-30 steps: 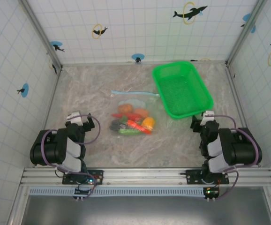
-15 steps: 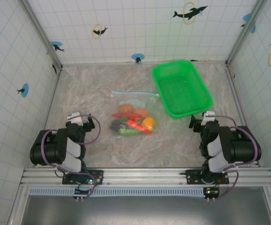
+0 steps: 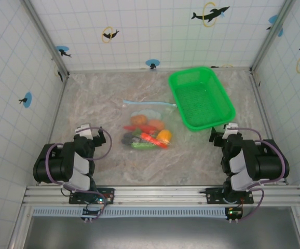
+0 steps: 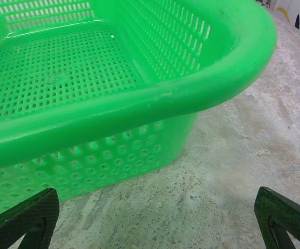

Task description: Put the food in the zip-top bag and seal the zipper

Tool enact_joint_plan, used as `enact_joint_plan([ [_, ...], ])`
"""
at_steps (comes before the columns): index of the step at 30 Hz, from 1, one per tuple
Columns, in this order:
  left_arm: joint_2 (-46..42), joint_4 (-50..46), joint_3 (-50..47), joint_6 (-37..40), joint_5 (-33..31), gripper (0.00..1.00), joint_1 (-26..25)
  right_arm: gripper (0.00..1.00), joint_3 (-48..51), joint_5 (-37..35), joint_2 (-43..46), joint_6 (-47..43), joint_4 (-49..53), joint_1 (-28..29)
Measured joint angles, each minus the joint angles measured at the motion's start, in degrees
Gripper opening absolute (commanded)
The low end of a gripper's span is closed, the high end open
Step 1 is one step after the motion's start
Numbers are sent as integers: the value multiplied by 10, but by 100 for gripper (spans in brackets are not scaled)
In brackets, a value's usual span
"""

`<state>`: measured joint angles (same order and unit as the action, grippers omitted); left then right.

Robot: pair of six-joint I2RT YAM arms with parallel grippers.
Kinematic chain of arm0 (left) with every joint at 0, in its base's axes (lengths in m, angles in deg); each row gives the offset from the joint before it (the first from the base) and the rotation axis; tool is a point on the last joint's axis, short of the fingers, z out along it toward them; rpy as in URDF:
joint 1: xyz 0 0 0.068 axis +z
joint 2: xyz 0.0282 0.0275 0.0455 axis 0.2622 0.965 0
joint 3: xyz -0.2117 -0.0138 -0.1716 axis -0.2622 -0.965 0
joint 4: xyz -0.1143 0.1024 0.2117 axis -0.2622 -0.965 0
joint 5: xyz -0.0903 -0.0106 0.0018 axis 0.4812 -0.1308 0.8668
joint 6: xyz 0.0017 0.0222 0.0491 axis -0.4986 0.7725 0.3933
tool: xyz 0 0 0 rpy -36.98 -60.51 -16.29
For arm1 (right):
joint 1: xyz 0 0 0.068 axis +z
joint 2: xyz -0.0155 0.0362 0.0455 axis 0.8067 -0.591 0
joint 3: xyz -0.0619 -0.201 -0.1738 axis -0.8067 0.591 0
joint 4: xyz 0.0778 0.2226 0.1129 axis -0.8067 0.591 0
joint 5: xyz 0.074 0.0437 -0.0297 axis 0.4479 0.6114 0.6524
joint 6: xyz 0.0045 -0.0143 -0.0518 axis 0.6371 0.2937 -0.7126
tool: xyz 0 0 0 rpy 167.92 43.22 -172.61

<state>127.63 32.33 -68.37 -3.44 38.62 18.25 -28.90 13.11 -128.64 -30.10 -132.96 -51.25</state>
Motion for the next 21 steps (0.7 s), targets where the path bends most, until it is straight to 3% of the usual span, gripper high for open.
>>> enact_joint_plan([
  [21,0,0,0,-3,-13,98,0,100,0,0,0,0,0,0],
])
